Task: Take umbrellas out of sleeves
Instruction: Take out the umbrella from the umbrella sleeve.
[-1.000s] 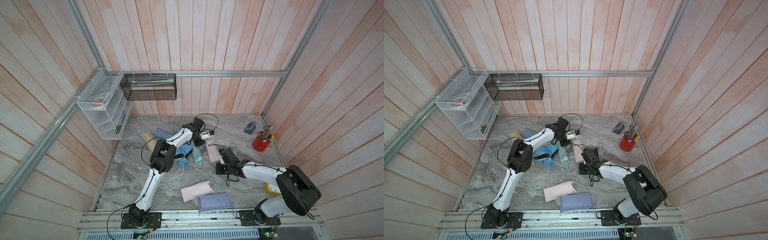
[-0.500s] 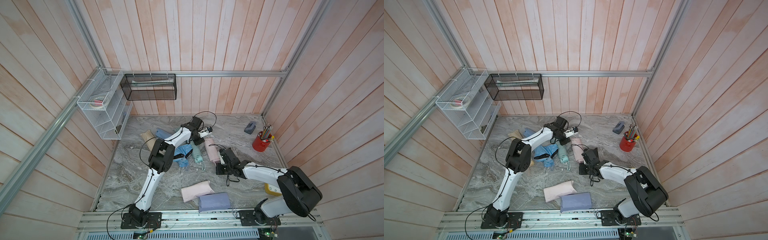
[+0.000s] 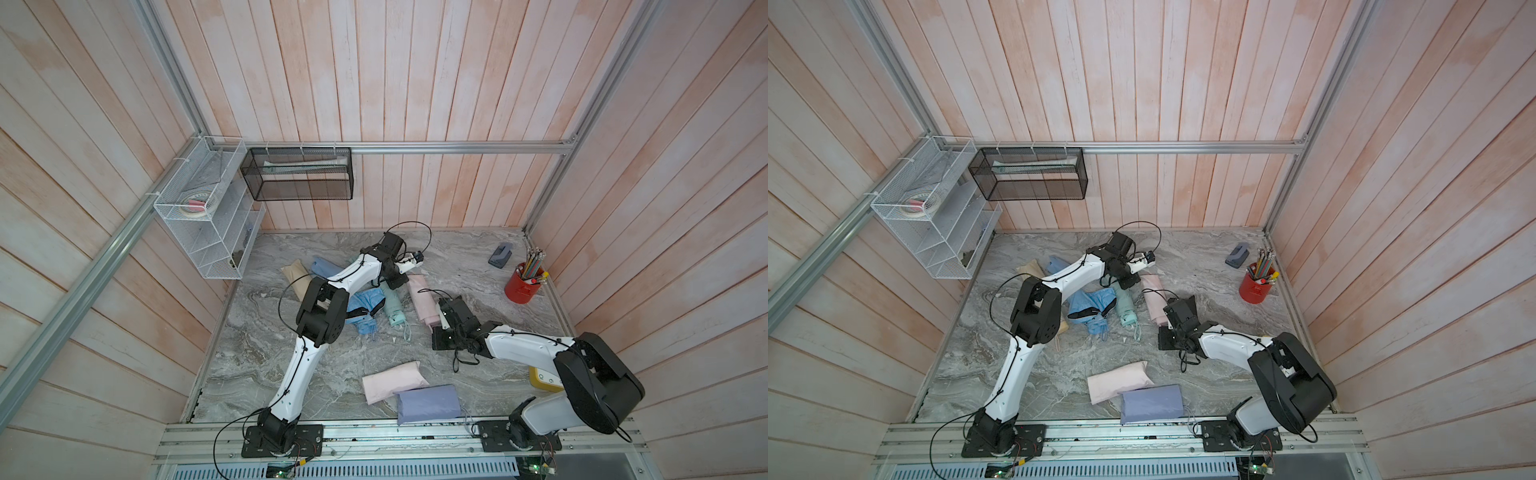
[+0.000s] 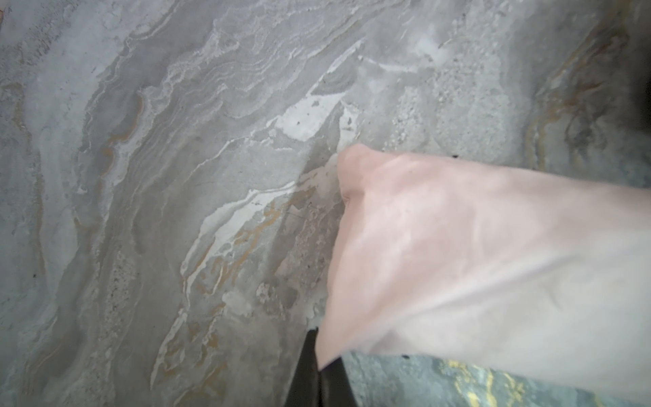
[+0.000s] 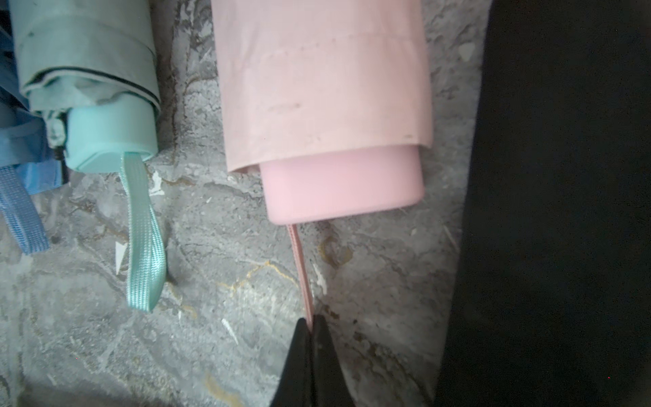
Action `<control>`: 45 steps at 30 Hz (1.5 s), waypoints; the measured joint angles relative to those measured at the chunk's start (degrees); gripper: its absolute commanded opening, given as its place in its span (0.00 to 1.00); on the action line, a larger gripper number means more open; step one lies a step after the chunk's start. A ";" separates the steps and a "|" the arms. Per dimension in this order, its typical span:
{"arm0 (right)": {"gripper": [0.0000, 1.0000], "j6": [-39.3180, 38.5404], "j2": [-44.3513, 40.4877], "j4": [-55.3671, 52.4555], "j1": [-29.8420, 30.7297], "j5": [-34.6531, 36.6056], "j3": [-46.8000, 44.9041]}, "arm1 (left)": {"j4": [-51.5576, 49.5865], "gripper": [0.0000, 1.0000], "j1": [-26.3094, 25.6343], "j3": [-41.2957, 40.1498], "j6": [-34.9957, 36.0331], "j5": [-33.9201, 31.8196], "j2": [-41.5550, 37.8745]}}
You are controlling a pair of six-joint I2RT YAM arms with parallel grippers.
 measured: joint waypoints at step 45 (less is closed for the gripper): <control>0.00 0.00 -0.07 2.16 0.00 0.02 -0.07 | 3.04 0.00 3.80 0.02 -13.46 4.72 -0.31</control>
